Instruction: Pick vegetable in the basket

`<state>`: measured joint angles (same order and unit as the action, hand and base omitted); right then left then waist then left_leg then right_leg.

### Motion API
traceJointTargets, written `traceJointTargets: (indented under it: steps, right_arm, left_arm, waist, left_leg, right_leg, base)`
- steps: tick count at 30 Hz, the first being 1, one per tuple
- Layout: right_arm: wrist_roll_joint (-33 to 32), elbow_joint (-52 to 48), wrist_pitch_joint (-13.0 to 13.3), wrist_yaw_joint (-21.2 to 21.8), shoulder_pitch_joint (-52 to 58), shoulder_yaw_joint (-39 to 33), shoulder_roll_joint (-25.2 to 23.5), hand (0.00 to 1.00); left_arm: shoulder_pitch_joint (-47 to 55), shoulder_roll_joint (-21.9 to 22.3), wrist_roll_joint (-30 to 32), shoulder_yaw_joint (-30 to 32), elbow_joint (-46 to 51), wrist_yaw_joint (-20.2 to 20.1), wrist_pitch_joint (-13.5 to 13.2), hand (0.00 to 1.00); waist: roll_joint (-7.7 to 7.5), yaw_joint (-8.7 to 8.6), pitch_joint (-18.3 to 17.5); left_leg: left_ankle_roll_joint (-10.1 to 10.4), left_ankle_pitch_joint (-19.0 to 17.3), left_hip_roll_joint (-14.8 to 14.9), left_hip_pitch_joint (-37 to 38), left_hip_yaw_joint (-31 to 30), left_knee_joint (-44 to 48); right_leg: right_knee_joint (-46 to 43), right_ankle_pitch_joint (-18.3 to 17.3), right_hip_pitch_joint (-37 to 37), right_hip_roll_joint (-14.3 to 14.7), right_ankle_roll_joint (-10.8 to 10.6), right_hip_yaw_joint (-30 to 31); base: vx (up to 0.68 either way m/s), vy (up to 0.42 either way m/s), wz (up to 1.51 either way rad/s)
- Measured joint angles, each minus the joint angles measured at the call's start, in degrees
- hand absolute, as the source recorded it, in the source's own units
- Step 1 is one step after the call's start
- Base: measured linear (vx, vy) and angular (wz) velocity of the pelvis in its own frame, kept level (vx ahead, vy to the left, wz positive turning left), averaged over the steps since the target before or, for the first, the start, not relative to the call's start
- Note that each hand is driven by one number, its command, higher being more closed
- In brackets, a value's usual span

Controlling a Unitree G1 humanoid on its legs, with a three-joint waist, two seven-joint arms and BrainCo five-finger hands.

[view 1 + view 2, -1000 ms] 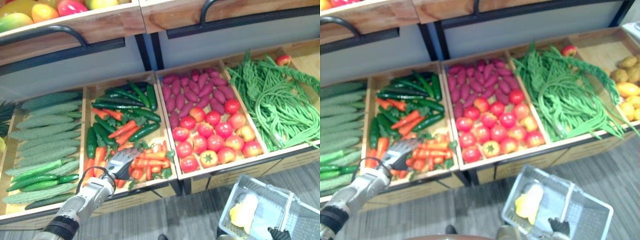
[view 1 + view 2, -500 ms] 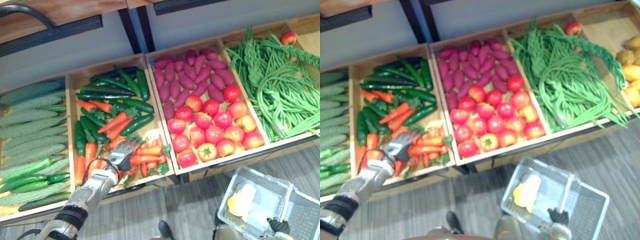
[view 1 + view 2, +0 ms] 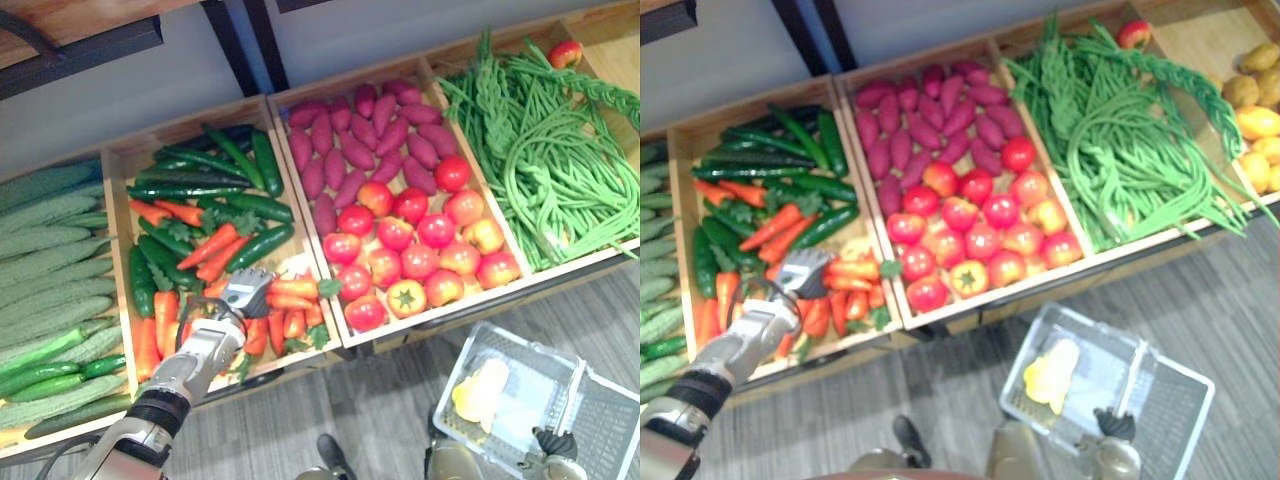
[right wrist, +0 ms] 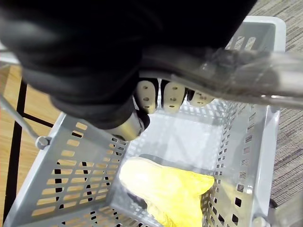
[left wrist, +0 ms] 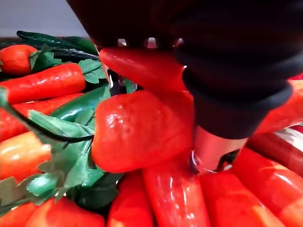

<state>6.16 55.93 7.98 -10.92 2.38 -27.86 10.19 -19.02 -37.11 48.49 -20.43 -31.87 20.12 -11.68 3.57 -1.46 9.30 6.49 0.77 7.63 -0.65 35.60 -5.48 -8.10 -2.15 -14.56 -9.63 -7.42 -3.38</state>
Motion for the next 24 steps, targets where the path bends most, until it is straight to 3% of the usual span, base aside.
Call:
traceJointTargets:
  steps: [17,24]
  right_arm:
    - [0.05,0.12,-0.27,-0.06,0.24,-0.07,0.1,1.0]
    - [0.16,0.23,-0.57,0.11,1.23,-2.34,0.14,1.0]
  left_arm:
    - [0.92,0.79,0.02,0.63,0.37,-0.95,-0.04,1.0]
    - [4.14,-1.43,0.02,1.53,7.16,-1.81,-0.79,1.0]
  waist:
    - [0.09,-0.03,0.11]
    - [0.08,0.16,0.06]
  left_leg:
    - [0.03,-0.07,-0.01,2.11,-1.69,0.01]
    - [-0.06,-0.02,-0.23,3.49,-3.26,0.01]
  right_leg:
    - [0.05,-0.05,2.95,-0.14,-0.02,-1.09]
    - [0.1,-0.16,5.14,-0.01,0.1,-2.37]
  base:
    - [0.0,-0.003,0.02]
    - [0.0,-0.014,0.1]
